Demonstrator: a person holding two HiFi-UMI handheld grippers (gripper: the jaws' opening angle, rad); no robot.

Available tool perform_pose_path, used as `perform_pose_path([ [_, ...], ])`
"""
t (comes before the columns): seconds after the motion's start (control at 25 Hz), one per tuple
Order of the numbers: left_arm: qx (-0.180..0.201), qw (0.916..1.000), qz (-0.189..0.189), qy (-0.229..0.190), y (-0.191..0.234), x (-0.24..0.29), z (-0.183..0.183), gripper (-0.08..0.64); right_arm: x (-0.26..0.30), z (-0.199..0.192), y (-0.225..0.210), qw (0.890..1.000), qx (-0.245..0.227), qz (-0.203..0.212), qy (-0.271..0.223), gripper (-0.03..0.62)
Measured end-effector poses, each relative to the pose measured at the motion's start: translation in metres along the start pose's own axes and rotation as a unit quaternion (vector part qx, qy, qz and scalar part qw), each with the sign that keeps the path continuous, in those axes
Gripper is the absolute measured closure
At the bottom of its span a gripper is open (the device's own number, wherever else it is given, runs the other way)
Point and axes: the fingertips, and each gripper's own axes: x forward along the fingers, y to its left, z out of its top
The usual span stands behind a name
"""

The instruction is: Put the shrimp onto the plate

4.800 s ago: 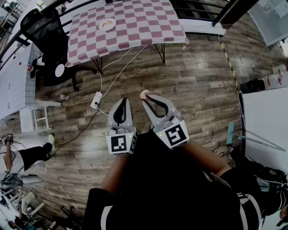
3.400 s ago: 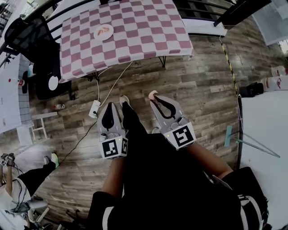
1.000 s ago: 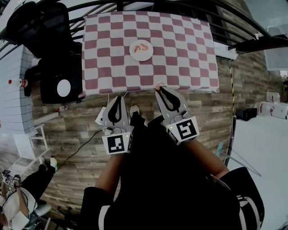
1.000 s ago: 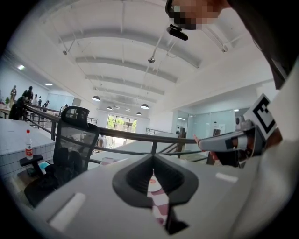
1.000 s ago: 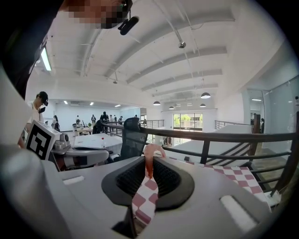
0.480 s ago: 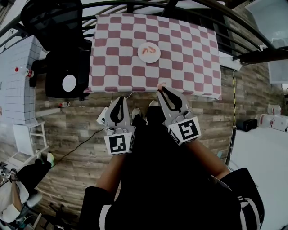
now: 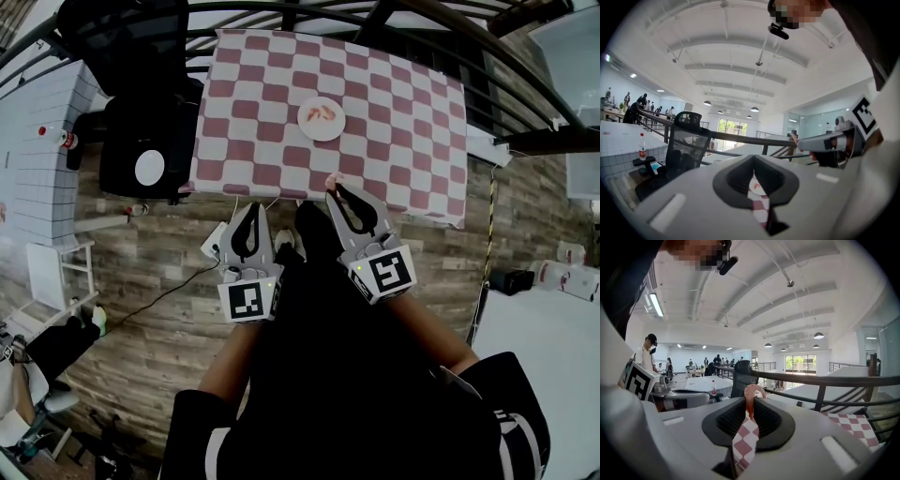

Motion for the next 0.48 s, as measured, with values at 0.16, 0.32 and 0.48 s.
perform_pose_path([
  [0.16,0.0,0.9999,0.006,-0.009,0.001,0.025,0.008,0.551,0.021,0.002,-0.017,1.0,0.002,0.013,0.0,0.538],
  [0.32,0.006,0.9999,0.013,-0.002,0.003,0.054,0.016,0.551,0.043,-0.006,-0.035,0.999,0.002,0.033,0.022,0.538],
  [0.48,0.008,0.9999,0.011,-0.006,0.007,0.085,0.02,0.551,0.067,-0.019,-0.055,0.997,0.006,0.052,0.05,0.538],
])
